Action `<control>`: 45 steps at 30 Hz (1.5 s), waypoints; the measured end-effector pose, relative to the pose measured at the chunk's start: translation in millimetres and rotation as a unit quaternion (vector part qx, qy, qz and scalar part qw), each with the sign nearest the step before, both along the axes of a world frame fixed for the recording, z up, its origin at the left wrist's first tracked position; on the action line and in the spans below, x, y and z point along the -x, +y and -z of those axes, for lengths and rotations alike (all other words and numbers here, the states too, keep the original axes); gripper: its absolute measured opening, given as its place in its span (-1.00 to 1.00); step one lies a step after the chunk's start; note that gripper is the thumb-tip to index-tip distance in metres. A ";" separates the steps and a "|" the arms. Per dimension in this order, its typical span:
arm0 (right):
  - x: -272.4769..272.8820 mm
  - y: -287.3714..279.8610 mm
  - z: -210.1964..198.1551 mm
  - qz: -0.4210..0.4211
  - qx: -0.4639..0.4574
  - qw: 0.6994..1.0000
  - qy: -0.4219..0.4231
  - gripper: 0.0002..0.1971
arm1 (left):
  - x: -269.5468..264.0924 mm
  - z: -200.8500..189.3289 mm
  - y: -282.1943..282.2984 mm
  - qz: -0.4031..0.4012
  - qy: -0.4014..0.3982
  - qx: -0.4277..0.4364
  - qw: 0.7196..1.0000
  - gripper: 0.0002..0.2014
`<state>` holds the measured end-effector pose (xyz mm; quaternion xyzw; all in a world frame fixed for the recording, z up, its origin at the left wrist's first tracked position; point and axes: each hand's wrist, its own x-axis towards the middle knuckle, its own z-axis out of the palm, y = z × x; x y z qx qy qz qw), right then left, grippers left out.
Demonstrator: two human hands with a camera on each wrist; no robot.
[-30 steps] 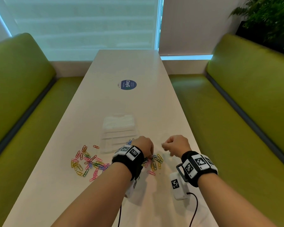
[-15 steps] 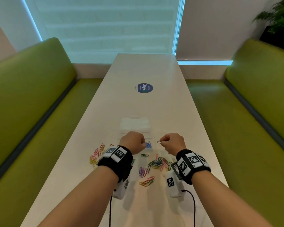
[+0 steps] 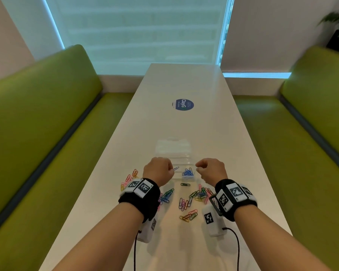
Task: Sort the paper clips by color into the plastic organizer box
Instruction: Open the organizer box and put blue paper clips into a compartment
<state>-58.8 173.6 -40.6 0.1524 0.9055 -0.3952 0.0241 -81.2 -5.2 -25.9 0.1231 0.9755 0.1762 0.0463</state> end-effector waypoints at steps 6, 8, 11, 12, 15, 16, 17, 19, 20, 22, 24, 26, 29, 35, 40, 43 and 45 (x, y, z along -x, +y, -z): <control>-17.9 17.4 0.8 0.013 -0.013 1.000 0.003 -0.82 | -2.5 2.4 21.4 0.015 0.006 -0.003 1.000 -0.78; -23.9 22.3 1.3 0.014 -0.018 1.000 0.002 -0.82 | -3.4 3.7 28.3 0.017 0.009 0.000 1.000 -0.77; -32.1 27.3 1.4 0.013 -0.021 1.000 -0.001 -0.82 | -3.6 5.2 35.5 0.018 0.010 0.004 1.000 -0.76; -34.5 28.7 1.2 0.011 -0.025 1.000 -0.002 -0.82 | -3.4 5.6 36.9 0.018 0.009 0.004 1.000 -0.76; -40.3 32.5 1.8 0.005 -0.038 0.999 -0.007 -0.82 | -3.9 5.9 39.2 0.020 0.009 -0.001 1.000 -0.74; -42.1 32.9 2.4 0.004 -0.039 0.999 -0.009 -0.82 | -4.9 5.9 39.6 0.020 0.009 -0.003 1.000 -0.74; -43.6 33.1 3.7 0.003 -0.039 0.999 -0.011 -0.82 | -6.1 6.2 39.7 0.021 0.009 -0.006 1.000 -0.74; -46.2 32.0 6.2 -0.004 -0.044 0.999 -0.016 -0.82 | -9.9 6.9 39.1 0.020 0.008 -0.010 1.000 -0.74; -47.4 31.0 7.4 -0.008 -0.047 0.999 -0.020 -0.82 | -12.1 7.1 38.5 0.020 0.006 -0.012 1.000 -0.74; -48.1 29.1 10.8 -0.018 -0.053 0.998 -0.030 -0.83 | -15.8 7.4 37.0 0.021 0.001 -0.013 1.000 -0.74; -49.8 25.9 14.5 -0.030 -0.065 0.997 -0.040 -0.85 | -21.0 8.6 34.1 0.020 -0.004 -0.016 1.000 -0.74; -52.3 21.2 17.3 -0.037 -0.080 0.995 -0.050 -0.85 | -27.5 10.8 30.4 0.019 -0.007 -0.014 1.000 -0.75; -55.2 14.0 20.9 -0.045 -0.092 0.993 -0.059 -0.83 | -36.1 15.1 24.3 0.014 -0.015 -0.013 1.000 -0.76; -59.9 7.0 23.9 -0.054 -0.121 0.988 -0.077 -0.85 | -48.1 20.8 16.0 0.010 -0.026 -0.010 1.000 -0.76; -63.5 7.8 22.6 -0.052 -0.132 0.987 -0.081 -0.87 | -53.6 22.0 13.8 0.015 -0.033 -0.007 0.999 -0.77; -64.7 9.0 23.4 -0.048 -0.129 0.986 -0.090 -0.88 | -56.4 22.8 14.9 0.023 -0.037 -0.006 0.999 -0.77; -66.1 9.3 23.2 -0.046 -0.127 0.986 -0.094 -0.89 | -58.2 23.7 16.7 0.032 -0.045 -0.007 0.998 -0.77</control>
